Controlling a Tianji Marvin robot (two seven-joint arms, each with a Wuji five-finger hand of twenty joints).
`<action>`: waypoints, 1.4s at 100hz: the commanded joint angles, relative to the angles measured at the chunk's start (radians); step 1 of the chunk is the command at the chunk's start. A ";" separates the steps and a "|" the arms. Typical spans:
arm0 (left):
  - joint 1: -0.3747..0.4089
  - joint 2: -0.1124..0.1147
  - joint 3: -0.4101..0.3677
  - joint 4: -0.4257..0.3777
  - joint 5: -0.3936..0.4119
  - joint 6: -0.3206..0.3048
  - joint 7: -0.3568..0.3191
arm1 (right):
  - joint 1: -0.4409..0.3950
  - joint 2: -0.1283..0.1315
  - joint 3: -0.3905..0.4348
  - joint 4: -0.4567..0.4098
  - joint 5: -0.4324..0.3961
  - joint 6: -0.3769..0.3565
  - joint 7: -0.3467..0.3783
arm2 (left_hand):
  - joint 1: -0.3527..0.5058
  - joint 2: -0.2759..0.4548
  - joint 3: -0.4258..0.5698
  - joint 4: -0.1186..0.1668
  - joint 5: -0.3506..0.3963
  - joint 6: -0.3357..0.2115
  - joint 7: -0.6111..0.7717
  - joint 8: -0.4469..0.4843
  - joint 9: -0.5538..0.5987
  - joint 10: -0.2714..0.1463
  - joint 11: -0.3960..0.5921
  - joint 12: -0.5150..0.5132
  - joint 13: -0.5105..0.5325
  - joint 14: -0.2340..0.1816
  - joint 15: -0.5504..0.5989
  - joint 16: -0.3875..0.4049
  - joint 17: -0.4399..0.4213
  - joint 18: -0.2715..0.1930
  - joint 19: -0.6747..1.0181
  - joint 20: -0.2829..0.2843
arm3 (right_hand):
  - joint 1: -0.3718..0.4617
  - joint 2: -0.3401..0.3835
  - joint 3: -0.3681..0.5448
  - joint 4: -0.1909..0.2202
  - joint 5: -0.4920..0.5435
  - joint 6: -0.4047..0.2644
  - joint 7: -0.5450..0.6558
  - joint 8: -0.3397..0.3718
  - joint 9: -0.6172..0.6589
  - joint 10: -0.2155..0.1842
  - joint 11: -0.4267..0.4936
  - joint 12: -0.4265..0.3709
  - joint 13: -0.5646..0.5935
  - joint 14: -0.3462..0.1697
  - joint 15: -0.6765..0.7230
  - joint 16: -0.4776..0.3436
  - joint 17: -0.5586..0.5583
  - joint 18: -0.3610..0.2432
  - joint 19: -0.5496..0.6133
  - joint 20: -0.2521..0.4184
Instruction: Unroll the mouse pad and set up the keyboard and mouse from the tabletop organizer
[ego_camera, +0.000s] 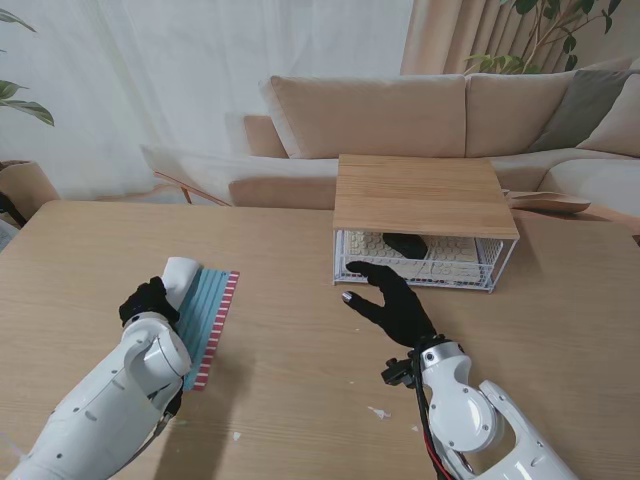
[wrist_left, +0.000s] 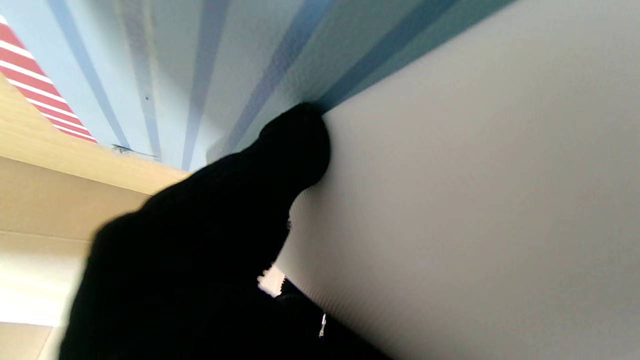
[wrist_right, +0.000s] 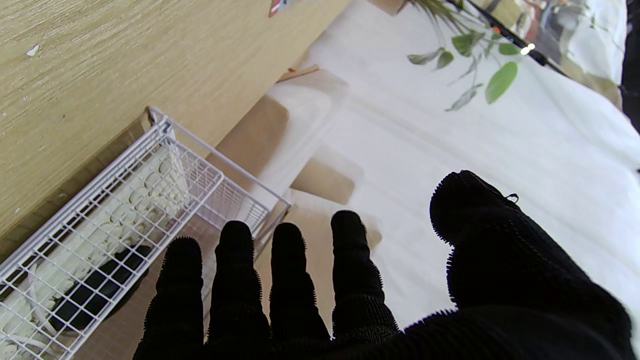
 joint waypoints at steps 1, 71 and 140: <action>0.043 -0.009 -0.001 0.017 -0.011 -0.001 -0.033 | -0.008 -0.009 -0.002 -0.006 0.000 0.009 0.010 | 0.224 0.018 0.066 0.009 0.089 -0.002 0.102 0.051 0.245 0.016 0.122 0.139 0.176 -0.001 0.148 0.069 0.040 0.007 0.110 0.001 | 0.010 0.024 0.013 0.039 0.004 -0.032 0.004 0.012 0.009 0.003 0.013 0.007 0.008 0.007 0.013 0.009 0.009 -0.003 -0.021 0.020; 0.362 0.048 -0.249 -0.550 0.190 -0.386 -0.057 | -0.013 -0.011 0.005 -0.011 -0.005 0.017 -0.004 | 0.279 -0.031 0.075 0.001 0.384 -0.117 0.232 0.191 0.504 -0.032 -0.019 0.197 0.267 0.003 0.042 0.094 0.115 0.104 0.059 -0.184 | 0.014 0.020 0.028 0.039 0.028 -0.009 0.015 0.026 0.025 0.014 0.033 0.016 0.010 0.013 0.023 0.014 0.012 -0.003 -0.022 0.024; 0.616 0.031 -0.410 -0.982 -0.008 -0.734 -0.059 | 0.027 0.004 -0.059 0.018 -0.016 0.116 0.080 | 0.274 -0.023 0.073 0.002 0.381 -0.124 0.222 0.194 0.501 -0.041 -0.034 0.210 0.268 -0.019 0.014 0.117 0.112 0.093 0.051 -0.225 | -0.049 -0.076 0.050 0.032 -0.096 0.151 -0.031 0.024 -0.044 0.053 0.045 0.020 -0.023 0.017 0.041 0.024 0.001 -0.009 -0.025 0.029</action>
